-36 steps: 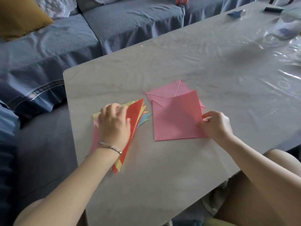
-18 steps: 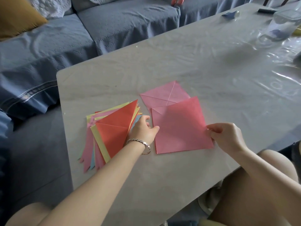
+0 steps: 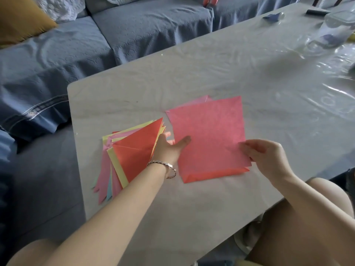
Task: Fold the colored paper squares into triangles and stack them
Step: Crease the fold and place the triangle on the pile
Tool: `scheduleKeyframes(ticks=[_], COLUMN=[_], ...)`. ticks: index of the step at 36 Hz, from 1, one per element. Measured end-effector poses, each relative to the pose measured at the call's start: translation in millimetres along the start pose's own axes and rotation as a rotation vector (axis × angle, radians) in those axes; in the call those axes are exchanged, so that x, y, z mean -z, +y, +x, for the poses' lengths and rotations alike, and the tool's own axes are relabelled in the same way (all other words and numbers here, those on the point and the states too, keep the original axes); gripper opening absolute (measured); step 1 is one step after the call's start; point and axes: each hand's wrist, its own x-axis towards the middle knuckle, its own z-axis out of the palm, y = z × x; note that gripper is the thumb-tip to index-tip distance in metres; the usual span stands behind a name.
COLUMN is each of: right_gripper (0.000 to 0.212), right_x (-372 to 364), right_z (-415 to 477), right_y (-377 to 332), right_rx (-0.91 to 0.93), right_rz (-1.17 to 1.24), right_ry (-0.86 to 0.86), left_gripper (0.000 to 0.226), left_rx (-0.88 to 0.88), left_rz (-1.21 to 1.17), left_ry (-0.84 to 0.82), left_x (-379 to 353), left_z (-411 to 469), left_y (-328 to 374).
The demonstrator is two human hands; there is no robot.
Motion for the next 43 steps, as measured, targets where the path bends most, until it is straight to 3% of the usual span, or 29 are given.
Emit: scheduleKeyframes(ticks=[2, 4, 7, 9, 11, 15, 20, 23, 25, 29, 34, 37, 41, 43], right_gripper=[0.009, 0.024, 0.048, 0.054, 0.058, 0.051, 0.017, 0.028, 0.028, 0.004, 0.030, 0.030, 0.028, 0.028], right_x=[-3.5, -6.1, -8.1, -9.0, -10.2, -11.9, -10.0, -10.9, -13.5, -19.3, -24.8, -28.3, -32.6, -35.1], right_z=[-2.6, -6.8, -14.5, -18.3, -19.2, -18.4, -17.2, -20.3, -21.6, -19.6, -20.3, -24.0, -28.8, -31.3], right_y=[-4.2, -6.6, -6.3, -5.7, -5.9, -6.1, -13.6, -21.2, -27.6, -44.0, -52.4, -52.4, -55.1, -56.6], right_rx=[-0.015, 0.009, 0.157, 0.270, 0.371, 0.487, 0.743, 0.840, 0.800, 0.569, 0.347, 0.306, 0.270, 0.248], right_rz=[0.050, 0.084, -0.009, -0.064, -0.172, -0.336, -0.481, -0.539, -0.480, -0.269, -0.071, -0.025, -0.011, -0.010], right_ry=[-0.055, -0.114, -0.175, -0.235, -0.309, -0.358, -0.316, -0.355, -0.372, -0.323, -0.281, -0.253, -0.214, -0.198], left_gripper=[0.050, 0.023, 0.025, 0.024, 0.038, 0.047, 0.027, 0.016, 0.014, 0.015, 0.021, 0.023, 0.011, 0.019], left_rx=[-0.071, -0.137, -0.208, -0.243, -0.271, -0.285, -0.348, -0.417, -0.474, -0.532, -0.506, -0.463, -0.483, -0.498], left_rz=[0.006, 0.001, 0.019, 0.075, 0.127, 0.200, 0.299, 0.332, 0.342, 0.382, 0.356, 0.342, 0.272, 0.205], left_ry=[0.035, 0.096, 0.165, 0.196, 0.192, 0.156, 0.138, 0.083, 0.004, -0.233, -0.407, -0.385, -0.190, -0.128], left_x=[6.8, 15.2, 27.9, 35.2, 40.9, 47.1, 50.3, 48.6, 45.5, 40.8, 40.5, 40.1, 38.7, 38.4], left_z=[0.9, 2.8, 4.4, 4.2, 3.3, -0.5, -5.4, -13.8, -19.8, -31.4, -44.9, -47.7, -56.3, -62.1], left_y=[4.1, 6.0, 6.6, 7.2, 7.3, 6.8, 5.5, 12.3, 17.3, 22.4, 28.4, 28.9, 30.3, 31.2])
